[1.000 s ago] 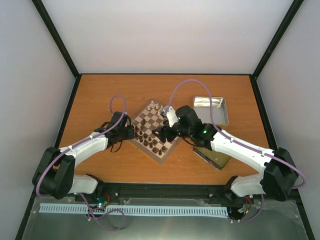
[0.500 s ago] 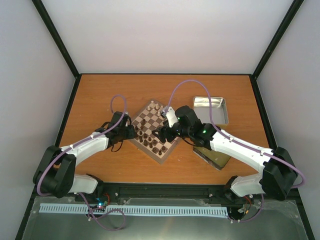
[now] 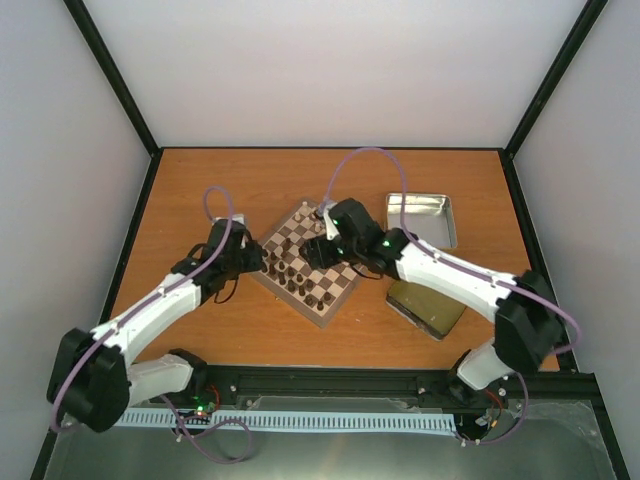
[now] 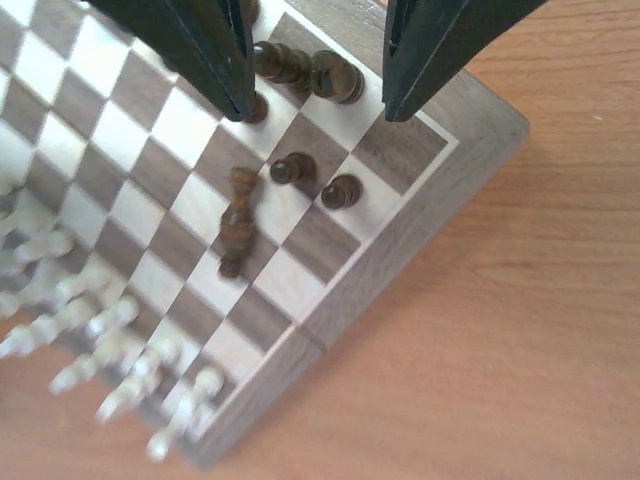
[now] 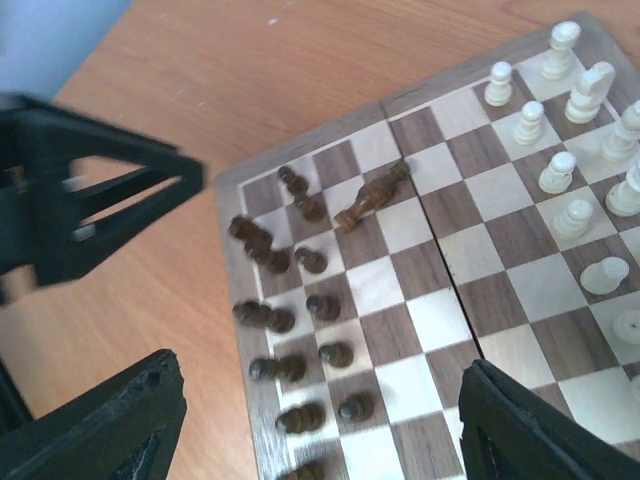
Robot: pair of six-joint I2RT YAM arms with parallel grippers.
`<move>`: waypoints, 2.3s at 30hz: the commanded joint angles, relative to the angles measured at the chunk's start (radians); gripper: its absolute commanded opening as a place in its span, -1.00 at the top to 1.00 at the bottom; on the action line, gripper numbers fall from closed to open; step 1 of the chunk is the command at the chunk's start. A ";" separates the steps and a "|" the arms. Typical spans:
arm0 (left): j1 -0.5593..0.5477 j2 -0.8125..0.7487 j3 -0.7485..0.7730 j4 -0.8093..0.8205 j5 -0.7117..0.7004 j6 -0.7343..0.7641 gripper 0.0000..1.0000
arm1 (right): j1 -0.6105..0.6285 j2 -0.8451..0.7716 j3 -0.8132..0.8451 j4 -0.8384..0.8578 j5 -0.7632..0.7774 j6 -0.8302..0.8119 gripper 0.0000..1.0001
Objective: Set up the chess pieces on the board
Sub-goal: Place the chess piece on the chessboard, then pick up the chess piece from the chessboard.
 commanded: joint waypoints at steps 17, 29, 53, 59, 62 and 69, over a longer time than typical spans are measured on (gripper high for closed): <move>-0.002 -0.476 0.015 -0.067 -0.263 -0.077 -0.11 | 0.081 0.736 0.742 -0.422 0.345 0.295 0.04; -0.002 -0.453 0.021 -0.084 -0.260 -0.061 -0.12 | 0.081 0.904 0.948 -0.496 0.399 0.321 0.08; -0.002 -0.395 0.022 -0.046 -0.168 -0.085 -0.18 | 0.039 0.622 0.542 -0.216 0.274 0.088 0.70; 0.000 -0.344 0.041 0.007 0.039 -0.103 -0.32 | 0.022 0.390 0.257 0.091 0.173 -0.076 0.68; 0.001 -0.298 0.060 0.047 0.216 -0.127 -0.34 | 0.007 0.289 0.144 0.205 0.099 -0.124 0.67; 0.002 -0.182 0.120 0.199 0.572 -0.155 -0.43 | -0.002 0.096 -0.074 0.428 -0.041 -0.237 0.66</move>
